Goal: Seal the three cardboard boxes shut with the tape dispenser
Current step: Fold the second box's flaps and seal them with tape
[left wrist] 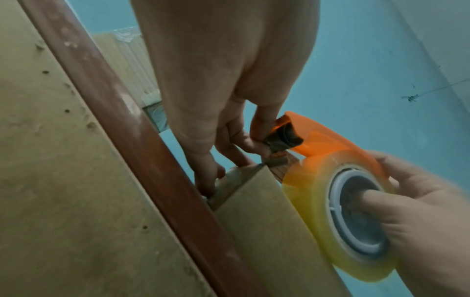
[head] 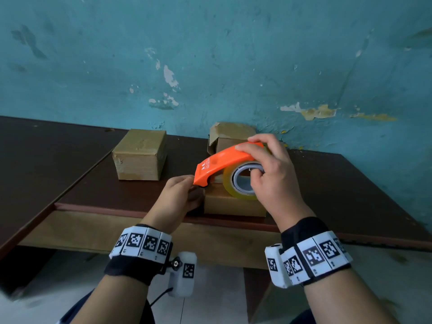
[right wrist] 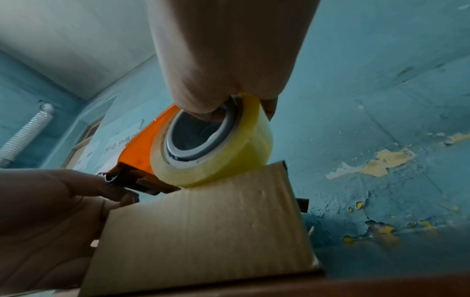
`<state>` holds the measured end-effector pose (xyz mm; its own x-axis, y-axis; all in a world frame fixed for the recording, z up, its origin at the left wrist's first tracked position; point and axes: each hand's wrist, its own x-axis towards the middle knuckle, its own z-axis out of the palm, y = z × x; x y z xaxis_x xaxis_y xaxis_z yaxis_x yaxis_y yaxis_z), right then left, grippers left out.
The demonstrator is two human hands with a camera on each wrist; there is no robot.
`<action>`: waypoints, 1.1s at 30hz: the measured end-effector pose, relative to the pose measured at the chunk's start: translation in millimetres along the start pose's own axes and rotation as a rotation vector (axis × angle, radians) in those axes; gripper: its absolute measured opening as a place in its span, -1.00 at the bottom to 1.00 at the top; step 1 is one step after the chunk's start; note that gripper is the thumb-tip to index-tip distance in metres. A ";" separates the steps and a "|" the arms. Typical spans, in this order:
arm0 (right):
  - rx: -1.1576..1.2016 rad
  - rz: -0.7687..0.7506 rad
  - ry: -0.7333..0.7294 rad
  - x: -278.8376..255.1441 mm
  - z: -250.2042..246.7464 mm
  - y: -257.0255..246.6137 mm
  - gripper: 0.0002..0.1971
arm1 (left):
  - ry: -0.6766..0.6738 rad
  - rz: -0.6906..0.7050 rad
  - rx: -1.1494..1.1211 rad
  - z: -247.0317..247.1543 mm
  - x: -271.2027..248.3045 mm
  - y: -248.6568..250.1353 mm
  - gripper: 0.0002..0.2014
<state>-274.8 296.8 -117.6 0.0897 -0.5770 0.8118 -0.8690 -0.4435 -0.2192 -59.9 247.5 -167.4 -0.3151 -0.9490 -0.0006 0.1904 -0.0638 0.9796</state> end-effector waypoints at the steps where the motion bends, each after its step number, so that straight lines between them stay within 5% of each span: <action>1: -0.001 -0.002 0.006 -0.5 0.2 1.6 -0.35 | -0.018 -0.001 0.019 -1.2 1.1 0.3 -0.61; 7: 0.113 -0.025 0.007 9.5 1.7 13.4 -0.35 | -0.051 -0.021 0.035 -0.3 4.8 4.2 -0.50; 14: 0.233 0.140 -0.050 23.3 4.3 25.7 -0.39 | -0.024 0.011 0.088 3.4 8.7 4.0 -0.69; 23: 0.208 0.120 -0.043 16.1 -2.3 17.2 -0.36 | 0.030 0.080 0.095 2.8 10.5 -6.9 -0.64; 27: 0.158 0.110 -0.047 15.1 1.3 13.1 -0.37 | 0.173 0.216 0.268 0.3 22.3 -19.1 -0.67; 33: 0.048 0.029 -0.097 25.3 8.2 1.8 -0.45 | 0.233 0.114 0.676 0.1 33.5 -26.8 -0.62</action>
<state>-270.2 275.7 -101.9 0.1134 -0.6528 0.7490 -0.8480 -0.4565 -0.2694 -75.6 217.5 -193.7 -0.1068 -0.9843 0.1406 -0.4302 0.1732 0.8860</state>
